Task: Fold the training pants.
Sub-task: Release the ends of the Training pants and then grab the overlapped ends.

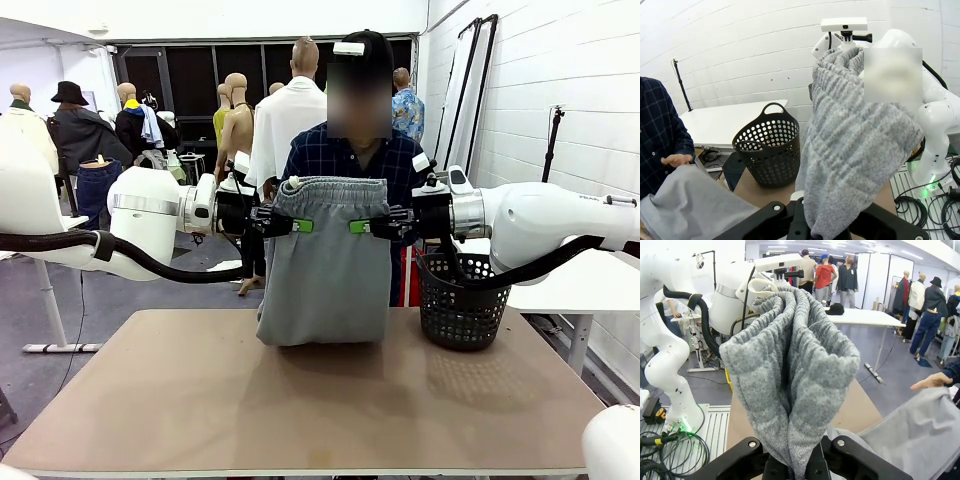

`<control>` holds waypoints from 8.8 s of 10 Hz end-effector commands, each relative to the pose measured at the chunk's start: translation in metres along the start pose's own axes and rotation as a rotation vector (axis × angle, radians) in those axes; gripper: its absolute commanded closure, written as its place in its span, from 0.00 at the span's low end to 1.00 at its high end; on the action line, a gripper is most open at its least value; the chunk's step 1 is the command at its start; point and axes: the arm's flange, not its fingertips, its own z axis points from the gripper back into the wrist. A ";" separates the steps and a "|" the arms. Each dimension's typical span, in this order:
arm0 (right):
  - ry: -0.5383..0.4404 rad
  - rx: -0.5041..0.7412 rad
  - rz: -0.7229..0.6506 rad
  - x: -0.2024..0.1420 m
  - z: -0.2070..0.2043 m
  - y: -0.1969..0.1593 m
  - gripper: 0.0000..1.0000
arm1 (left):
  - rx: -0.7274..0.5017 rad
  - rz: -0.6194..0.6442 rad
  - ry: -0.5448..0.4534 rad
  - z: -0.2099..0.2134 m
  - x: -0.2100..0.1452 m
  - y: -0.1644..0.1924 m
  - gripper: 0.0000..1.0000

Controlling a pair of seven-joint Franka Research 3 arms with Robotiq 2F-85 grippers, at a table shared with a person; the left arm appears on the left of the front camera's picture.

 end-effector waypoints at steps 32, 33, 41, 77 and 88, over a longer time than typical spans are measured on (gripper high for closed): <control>-0.001 0.001 0.015 0.004 -0.001 0.003 1.00 | 0.000 0.003 -0.010 0.000 0.001 -0.001 1.00; -0.001 0.001 0.015 0.004 -0.001 0.003 1.00 | 0.000 0.003 -0.010 0.000 0.001 -0.001 1.00; -0.001 0.001 0.015 0.004 -0.001 0.003 1.00 | 0.000 0.003 -0.010 0.000 0.001 -0.001 1.00; -0.001 0.001 0.015 0.004 -0.001 0.003 1.00 | 0.000 0.003 -0.010 0.000 0.001 -0.001 1.00; -0.001 0.001 0.015 0.004 -0.001 0.003 1.00 | 0.000 0.003 -0.010 0.000 0.001 -0.001 1.00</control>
